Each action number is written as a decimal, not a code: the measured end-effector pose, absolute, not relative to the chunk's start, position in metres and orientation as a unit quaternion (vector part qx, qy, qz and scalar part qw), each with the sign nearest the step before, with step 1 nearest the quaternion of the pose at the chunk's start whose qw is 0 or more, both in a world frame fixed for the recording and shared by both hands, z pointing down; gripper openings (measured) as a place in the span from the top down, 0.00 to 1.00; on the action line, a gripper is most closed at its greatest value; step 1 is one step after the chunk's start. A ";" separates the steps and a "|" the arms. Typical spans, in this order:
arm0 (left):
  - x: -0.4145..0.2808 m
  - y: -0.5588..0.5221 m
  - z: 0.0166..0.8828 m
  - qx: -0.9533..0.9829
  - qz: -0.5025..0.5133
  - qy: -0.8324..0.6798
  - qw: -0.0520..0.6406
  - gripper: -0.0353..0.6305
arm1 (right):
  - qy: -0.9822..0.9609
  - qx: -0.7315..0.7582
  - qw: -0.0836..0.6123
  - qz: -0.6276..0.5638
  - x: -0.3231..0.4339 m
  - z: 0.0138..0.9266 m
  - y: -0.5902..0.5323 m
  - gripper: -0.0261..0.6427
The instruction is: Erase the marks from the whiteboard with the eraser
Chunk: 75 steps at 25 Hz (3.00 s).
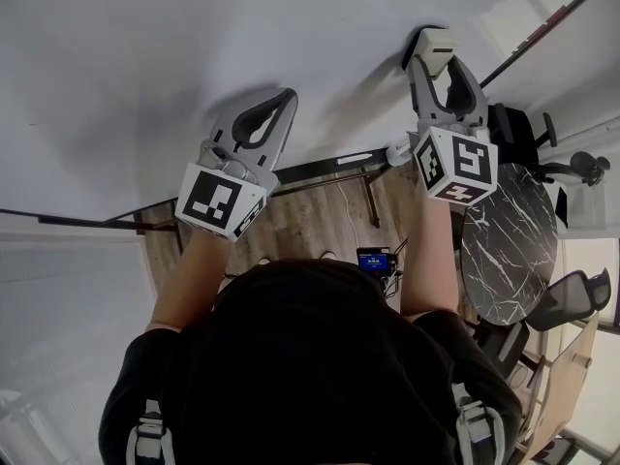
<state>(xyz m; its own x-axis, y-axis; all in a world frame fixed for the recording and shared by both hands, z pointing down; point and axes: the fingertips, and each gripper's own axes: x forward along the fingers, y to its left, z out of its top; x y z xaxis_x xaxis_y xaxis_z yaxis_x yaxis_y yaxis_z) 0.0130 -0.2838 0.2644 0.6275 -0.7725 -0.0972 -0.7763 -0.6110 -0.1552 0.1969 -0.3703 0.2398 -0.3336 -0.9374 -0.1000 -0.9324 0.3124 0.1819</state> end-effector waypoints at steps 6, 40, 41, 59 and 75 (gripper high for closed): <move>0.003 -0.276 0.260 -0.896 0.011 0.435 0.091 0.94 | -0.802 0.590 0.020 -0.093 0.208 0.240 -0.369 0.63; -0.098 -0.240 0.249 -0.885 0.007 0.457 0.090 0.94 | -0.864 0.485 0.011 -0.134 0.005 0.214 -0.291 0.63; -0.099 -0.241 0.249 -0.885 0.007 0.458 0.088 0.94 | -0.866 0.482 0.012 -0.137 0.000 0.212 -0.294 0.63; -0.064 -0.258 0.260 -0.887 -0.004 0.454 0.081 0.94 | -0.874 0.463 -0.010 -0.145 0.019 0.201 -0.310 0.63; -0.016 -0.284 0.268 -0.894 -0.012 0.442 0.075 0.94 | -0.847 0.515 -0.036 -0.126 0.114 0.210 -0.345 0.63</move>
<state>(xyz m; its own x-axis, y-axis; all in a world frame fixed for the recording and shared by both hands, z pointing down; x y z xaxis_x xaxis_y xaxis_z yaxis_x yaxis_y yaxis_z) -0.0163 -0.2836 0.2682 0.6083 -0.7924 -0.0453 -0.7888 -0.5972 -0.1451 0.1140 -0.3446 0.2103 -0.4679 -0.8630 -0.1907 -0.8812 0.4388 0.1760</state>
